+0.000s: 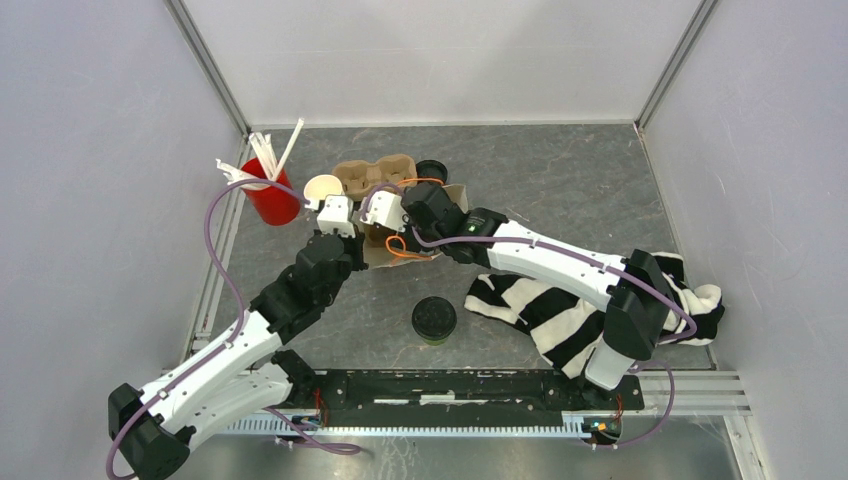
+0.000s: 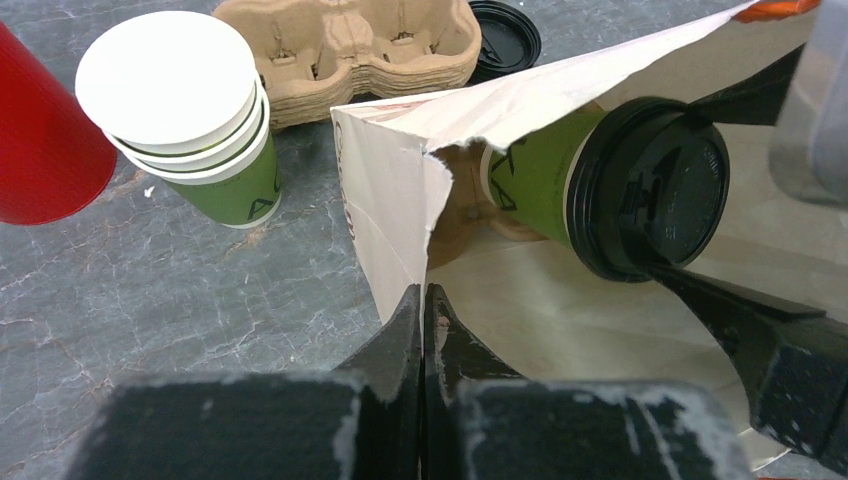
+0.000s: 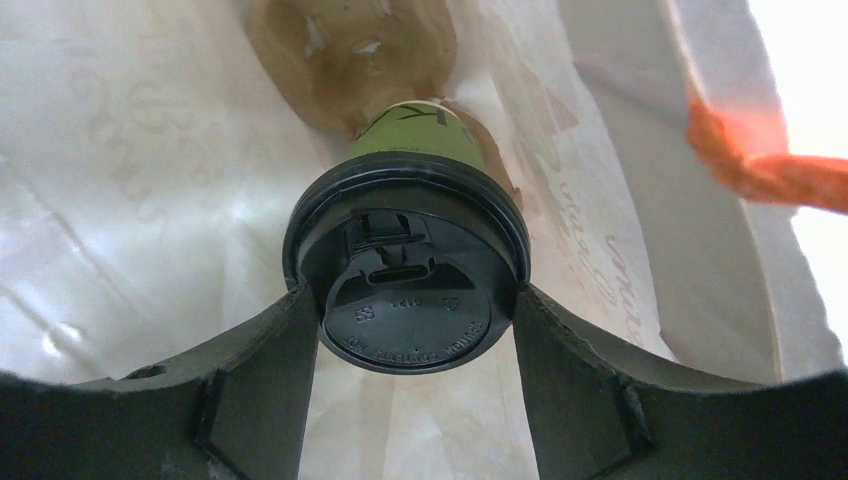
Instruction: Pack the takeout coffee
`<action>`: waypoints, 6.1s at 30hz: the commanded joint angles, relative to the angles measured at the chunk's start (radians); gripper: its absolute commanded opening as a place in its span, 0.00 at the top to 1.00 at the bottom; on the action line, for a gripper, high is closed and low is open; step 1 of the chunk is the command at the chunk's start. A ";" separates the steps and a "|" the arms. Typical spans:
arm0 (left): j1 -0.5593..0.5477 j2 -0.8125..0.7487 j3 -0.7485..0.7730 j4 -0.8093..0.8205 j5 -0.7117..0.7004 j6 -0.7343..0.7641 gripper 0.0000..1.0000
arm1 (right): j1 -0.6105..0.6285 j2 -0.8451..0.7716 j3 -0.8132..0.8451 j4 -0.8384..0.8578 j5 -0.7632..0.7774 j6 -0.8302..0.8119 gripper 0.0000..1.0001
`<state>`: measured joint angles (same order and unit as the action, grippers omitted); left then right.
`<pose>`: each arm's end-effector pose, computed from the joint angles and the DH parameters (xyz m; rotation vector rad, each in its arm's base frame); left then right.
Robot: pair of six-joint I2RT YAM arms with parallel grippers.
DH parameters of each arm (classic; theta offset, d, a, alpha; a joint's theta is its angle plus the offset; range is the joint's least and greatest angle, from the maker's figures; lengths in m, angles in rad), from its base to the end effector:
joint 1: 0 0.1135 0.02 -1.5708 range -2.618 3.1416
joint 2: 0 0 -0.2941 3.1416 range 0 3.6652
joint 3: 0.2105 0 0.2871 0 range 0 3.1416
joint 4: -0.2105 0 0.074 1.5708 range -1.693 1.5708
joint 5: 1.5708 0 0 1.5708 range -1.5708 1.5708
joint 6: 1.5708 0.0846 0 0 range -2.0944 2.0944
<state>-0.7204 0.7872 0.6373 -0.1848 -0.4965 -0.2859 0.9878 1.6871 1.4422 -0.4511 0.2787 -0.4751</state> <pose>0.2063 -0.1275 0.2905 0.0728 1.8683 -0.2222 0.2728 0.3714 0.2961 -1.3809 1.7576 -0.0382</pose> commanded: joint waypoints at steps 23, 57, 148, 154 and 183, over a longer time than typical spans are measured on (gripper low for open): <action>-0.002 -0.044 0.045 -0.061 0.061 -0.202 0.98 | 0.002 -0.180 -0.108 0.091 -0.240 0.104 0.46; -0.002 -0.088 0.033 -0.118 0.041 -0.279 0.98 | 0.007 -0.145 -0.061 -0.027 -0.089 0.051 0.47; -0.002 -0.086 0.044 -0.144 0.162 -0.120 0.98 | -0.046 0.039 -0.051 0.002 0.042 -0.066 0.48; -0.002 -0.077 0.066 -0.167 0.165 -0.125 0.98 | -0.049 0.087 -0.009 -0.012 0.037 -0.029 0.47; -0.002 0.231 0.588 -0.600 0.274 -0.355 0.98 | -0.049 0.079 0.151 -0.581 -0.092 0.279 0.47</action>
<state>-0.7200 0.9901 1.1175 -0.7429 -0.2588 -0.5739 0.9432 1.7828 1.5902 -0.8776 0.2222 -0.2874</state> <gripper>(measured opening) 0.021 0.693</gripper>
